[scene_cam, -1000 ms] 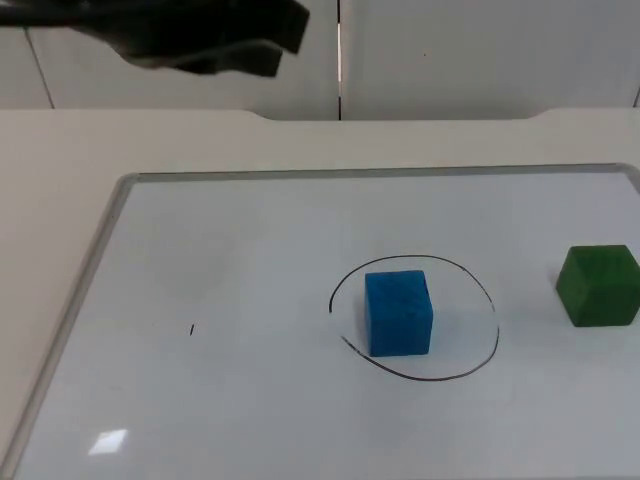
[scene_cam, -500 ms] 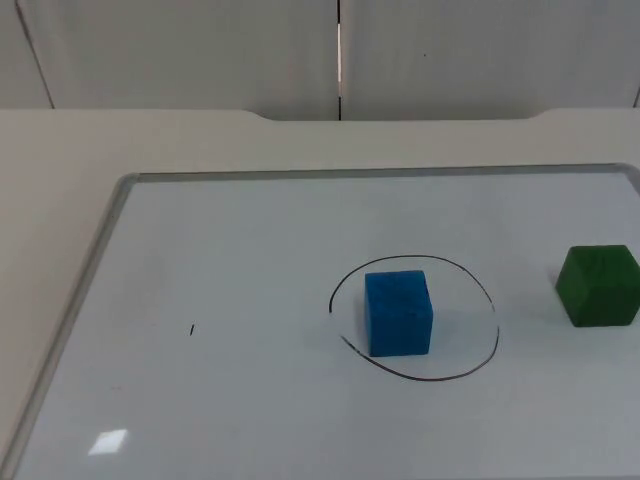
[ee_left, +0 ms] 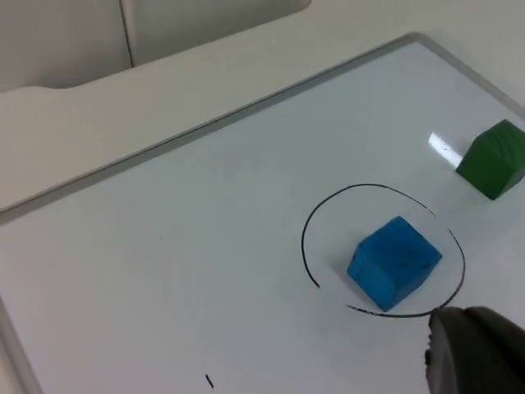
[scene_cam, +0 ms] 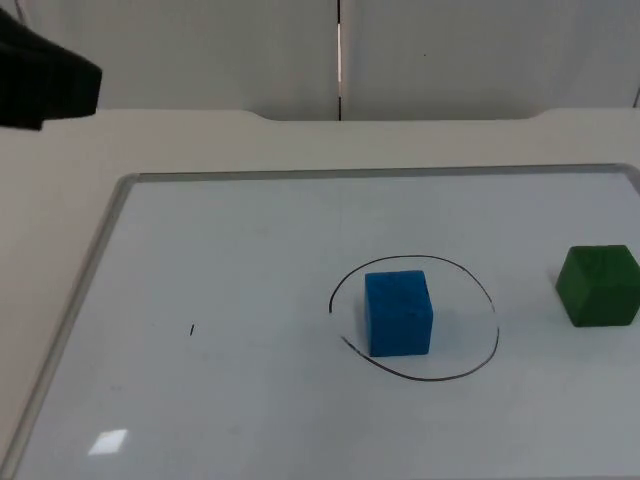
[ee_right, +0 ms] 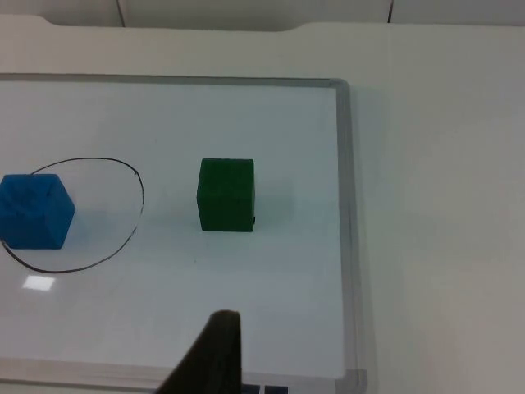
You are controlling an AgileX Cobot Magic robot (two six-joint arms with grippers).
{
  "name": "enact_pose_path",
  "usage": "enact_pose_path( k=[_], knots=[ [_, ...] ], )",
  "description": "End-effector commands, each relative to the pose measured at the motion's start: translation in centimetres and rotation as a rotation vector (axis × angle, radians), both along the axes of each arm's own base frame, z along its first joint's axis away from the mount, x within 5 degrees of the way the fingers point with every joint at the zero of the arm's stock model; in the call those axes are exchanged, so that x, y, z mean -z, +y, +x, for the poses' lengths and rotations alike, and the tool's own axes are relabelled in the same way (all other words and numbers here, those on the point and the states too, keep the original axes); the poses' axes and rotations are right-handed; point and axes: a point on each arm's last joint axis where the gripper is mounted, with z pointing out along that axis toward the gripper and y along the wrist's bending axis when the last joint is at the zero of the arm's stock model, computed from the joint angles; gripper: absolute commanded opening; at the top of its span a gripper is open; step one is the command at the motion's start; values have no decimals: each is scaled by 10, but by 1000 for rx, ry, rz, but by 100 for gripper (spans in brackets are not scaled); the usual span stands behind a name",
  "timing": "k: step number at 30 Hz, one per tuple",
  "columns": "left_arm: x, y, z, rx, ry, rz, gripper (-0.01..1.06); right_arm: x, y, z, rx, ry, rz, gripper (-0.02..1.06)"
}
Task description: Push the two cubes into the marked area.
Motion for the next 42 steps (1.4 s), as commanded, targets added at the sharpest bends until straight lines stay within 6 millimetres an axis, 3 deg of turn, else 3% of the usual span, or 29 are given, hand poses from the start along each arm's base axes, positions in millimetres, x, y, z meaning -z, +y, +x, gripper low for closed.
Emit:
enact_pose_path(
  k=[1,9,16,28,36,42],
  knots=[
    [2,5,-9,-16,-11,-19,0,0,0,0,-3,-5,3,105],
    [9,30,-53,-42,-30,-20,0,0,0,0,-3,-5,3,105],
    [8,59,-87,-171,-47,5,0,0,0,0,-3,-5,3,105],
    [7,85,-140,-175,-167,-79,0,0,0,0,-3,-5,3,105],
    [20,88,-155,-86,-77,61,0,0,0,0,-3,-5,3,105],
    [24,84,-152,-81,-71,18,0,0,0,0,-3,-5,3,105]
  ],
)
